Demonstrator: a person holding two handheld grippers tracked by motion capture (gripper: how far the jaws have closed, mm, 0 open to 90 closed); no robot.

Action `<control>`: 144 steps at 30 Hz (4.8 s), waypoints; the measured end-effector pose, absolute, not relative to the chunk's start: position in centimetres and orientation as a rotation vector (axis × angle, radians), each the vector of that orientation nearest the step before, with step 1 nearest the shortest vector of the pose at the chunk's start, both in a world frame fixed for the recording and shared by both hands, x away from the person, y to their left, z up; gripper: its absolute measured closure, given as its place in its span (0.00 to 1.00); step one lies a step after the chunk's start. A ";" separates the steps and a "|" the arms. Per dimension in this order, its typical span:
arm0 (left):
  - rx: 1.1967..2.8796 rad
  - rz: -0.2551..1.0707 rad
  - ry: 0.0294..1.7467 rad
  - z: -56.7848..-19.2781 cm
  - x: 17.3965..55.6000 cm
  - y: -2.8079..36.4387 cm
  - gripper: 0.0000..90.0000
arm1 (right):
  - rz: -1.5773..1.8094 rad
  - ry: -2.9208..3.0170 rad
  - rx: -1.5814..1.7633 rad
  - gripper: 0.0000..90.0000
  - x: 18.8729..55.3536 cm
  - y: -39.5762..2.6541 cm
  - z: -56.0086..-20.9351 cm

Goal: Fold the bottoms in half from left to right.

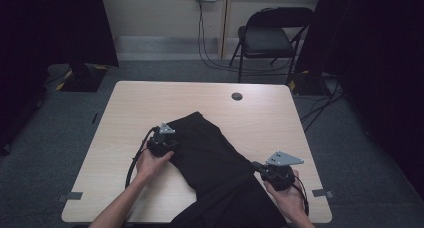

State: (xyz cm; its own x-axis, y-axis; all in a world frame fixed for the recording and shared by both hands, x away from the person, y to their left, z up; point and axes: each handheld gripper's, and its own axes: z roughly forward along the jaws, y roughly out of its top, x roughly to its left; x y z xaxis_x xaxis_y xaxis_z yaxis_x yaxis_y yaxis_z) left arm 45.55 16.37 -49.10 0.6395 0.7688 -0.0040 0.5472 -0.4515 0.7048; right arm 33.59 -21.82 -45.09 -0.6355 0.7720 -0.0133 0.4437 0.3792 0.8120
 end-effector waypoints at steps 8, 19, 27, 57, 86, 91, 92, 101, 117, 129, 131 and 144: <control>2.121 0.441 1.068 -49.3 48.9 15.8 0.91 | 1.227 2.256 0.962 0.75 32.7 -19.6 -44.7; 2.134 0.343 0.898 -45.8 44.1 14.9 0.74 | 1.264 2.703 0.564 0.45 31.7 -7.8 -47.9; 2.210 0.387 0.954 -48.7 42.9 15.7 0.69 | 1.270 2.671 0.591 0.98 30.7 -9.4 -47.8; 2.113 0.387 0.946 -46.9 44.6 14.6 0.63 | 1.263 2.379 0.889 0.72 35.0 -17.8 -44.4; 2.277 0.253 0.624 -49.2 38.1 12.0 0.63 | 0.931 2.501 0.947 1.00 34.0 -19.0 -48.7; 2.338 0.172 0.488 -48.9 34.0 11.5 0.62 | 0.962 2.578 0.918 0.84 30.8 -19.5 -48.1; 2.358 0.157 0.488 -48.7 33.5 11.5 0.62 | 0.996 2.554 0.921 0.82 30.9 -19.6 -47.8; 2.180 0.171 0.608 -45.3 36.6 12.3 0.66 | 1.139 2.322 0.923 0.71 38.0 -18.2 -44.9; 2.062 0.241 1.012 -47.7 44.8 15.6 0.46 | 1.073 2.344 1.096 0.37 48.3 -14.9 -49.5; 2.094 0.199 1.006 -49.0 44.7 14.4 0.39 | 1.143 2.379 1.059 0.52 47.8 -14.9 -50.2; 2.107 0.207 1.006 -49.3 44.6 14.0 0.36 | 1.157 2.387 1.046 0.57 47.4 -14.5 -50.2; 2.040 0.240 0.999 -49.2 44.6 15.0 0.84 | 1.217 2.423 1.080 0.89 46.9 -14.3 -50.0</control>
State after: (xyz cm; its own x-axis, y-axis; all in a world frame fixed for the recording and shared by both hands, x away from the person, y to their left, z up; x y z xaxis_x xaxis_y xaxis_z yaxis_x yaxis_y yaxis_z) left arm 44.57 14.99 -49.25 0.6652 0.7258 -0.1755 0.5669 -0.3378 0.7513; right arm 46.86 -14.26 -50.01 -0.7048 0.6990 0.1207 0.5143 0.3863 0.7657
